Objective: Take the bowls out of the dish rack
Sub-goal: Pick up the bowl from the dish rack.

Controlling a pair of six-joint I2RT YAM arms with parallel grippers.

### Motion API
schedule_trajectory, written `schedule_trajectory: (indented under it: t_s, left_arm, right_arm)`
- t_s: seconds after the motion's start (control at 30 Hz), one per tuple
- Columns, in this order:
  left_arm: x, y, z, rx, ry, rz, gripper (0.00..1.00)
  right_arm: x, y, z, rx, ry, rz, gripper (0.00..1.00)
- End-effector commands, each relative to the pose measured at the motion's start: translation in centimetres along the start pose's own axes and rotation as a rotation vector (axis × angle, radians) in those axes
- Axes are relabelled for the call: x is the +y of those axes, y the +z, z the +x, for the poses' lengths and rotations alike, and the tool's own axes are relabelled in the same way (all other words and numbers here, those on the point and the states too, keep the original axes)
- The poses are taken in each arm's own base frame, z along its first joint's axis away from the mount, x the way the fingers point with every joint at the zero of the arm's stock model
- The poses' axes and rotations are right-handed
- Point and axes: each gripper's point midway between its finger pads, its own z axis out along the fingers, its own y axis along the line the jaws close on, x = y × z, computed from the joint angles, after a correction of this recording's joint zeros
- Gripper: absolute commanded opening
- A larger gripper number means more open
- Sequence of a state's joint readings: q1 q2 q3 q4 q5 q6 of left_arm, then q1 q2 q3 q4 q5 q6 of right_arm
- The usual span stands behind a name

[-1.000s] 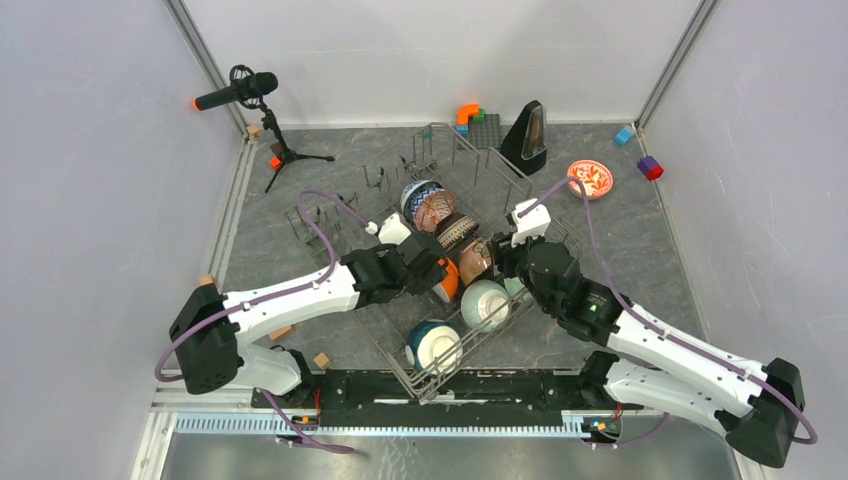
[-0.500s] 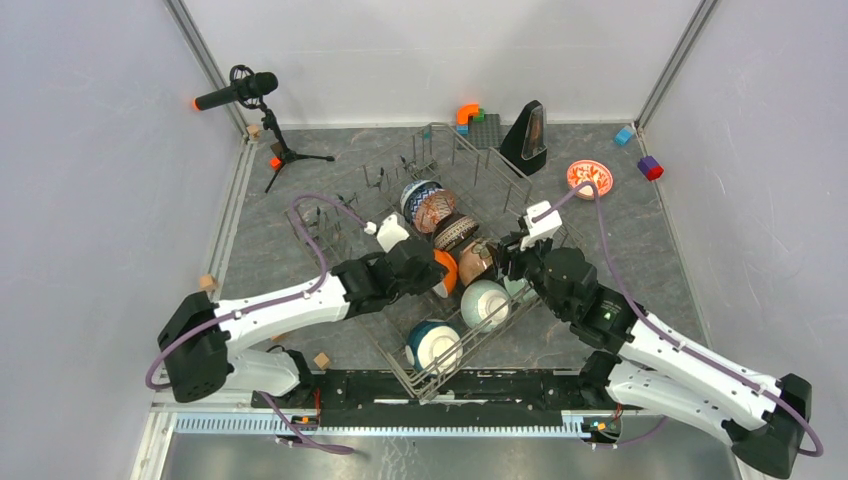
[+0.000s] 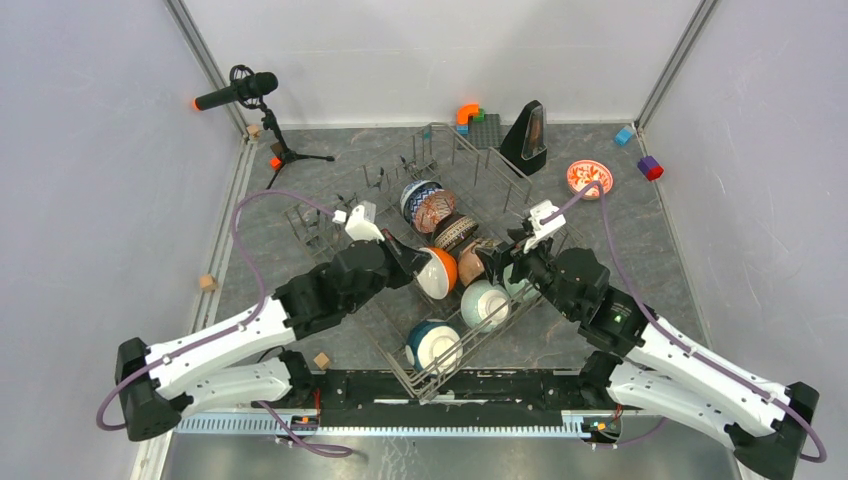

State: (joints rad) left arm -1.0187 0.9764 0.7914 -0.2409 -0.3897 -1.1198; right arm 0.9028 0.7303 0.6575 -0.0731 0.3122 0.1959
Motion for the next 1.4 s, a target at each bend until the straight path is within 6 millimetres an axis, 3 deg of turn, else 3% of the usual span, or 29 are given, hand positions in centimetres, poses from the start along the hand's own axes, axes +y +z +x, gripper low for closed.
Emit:
schedule_trajectory:
  t_s: [0.0, 0.07, 0.13, 0.23, 0.3, 0.37, 0.57, 0.77, 0.87, 1.17, 1.37]
  left_arm:
    - [-0.6, -1.1, -2.1, -0.072, 0.092, 0.022, 0.02]
    - [-0.1, -1.0, -1.6, -0.048, 0.089, -0.01, 0.08]
    - [0.2, -0.4, -0.7, -0.009, 0.084, -0.029, 0.35]
    - [0.1, 0.6, 0.6, 0.044, 0.115, -0.039, 0.67]
    - [-0.1, 1.4, 1.2, 0.071, 0.158, -0.052, 0.77]
    - [-0.4, 2.3, 1.8, 0.104, 0.208, -0.054, 0.79]
    - [0.4, 5.0, 3.8, 0.161, 0.277, -0.104, 0.68]
    - [1.9, 6.4, 4.2, 0.165, 0.283, -0.162, 0.62]
    - [2.1, 6.7, 4.2, 0.159, 0.274, -0.161, 0.46]
    - [1.9, 7.7, 5.0, 0.182, 0.272, -0.133, 0.29]
    - [1.8, 7.3, 4.7, 0.172, 0.273, -0.118, 0.09]
  right_arm:
    - [0.9, -0.8, -4.3, -0.1, 0.039, -0.045, 0.8]
    - [0.9, -0.8, -4.3, -0.098, 0.039, -0.045, 0.8]
    - [0.8, -0.7, -4.0, -0.089, 0.037, -0.036, 0.8]
    - [0.4, -0.5, -3.3, -0.076, 0.041, -0.017, 0.8]
    - [0.1, -0.6, -2.9, -0.068, 0.04, -0.001, 0.8]
    - [-0.1, -0.6, -2.7, -0.061, 0.035, 0.008, 0.8]
    - [-0.4, -0.8, -2.1, -0.054, 0.027, 0.019, 0.8]
    - [-0.4, -1.0, -1.8, -0.048, 0.027, 0.011, 0.8]
    - [-0.4, -1.1, -1.7, -0.049, 0.028, 0.009, 0.8]
    - [-0.2, -1.1, -1.2, -0.045, 0.042, -0.003, 0.8]
    - [-0.1, -1.3, -1.6, -0.055, 0.048, -0.009, 0.8]
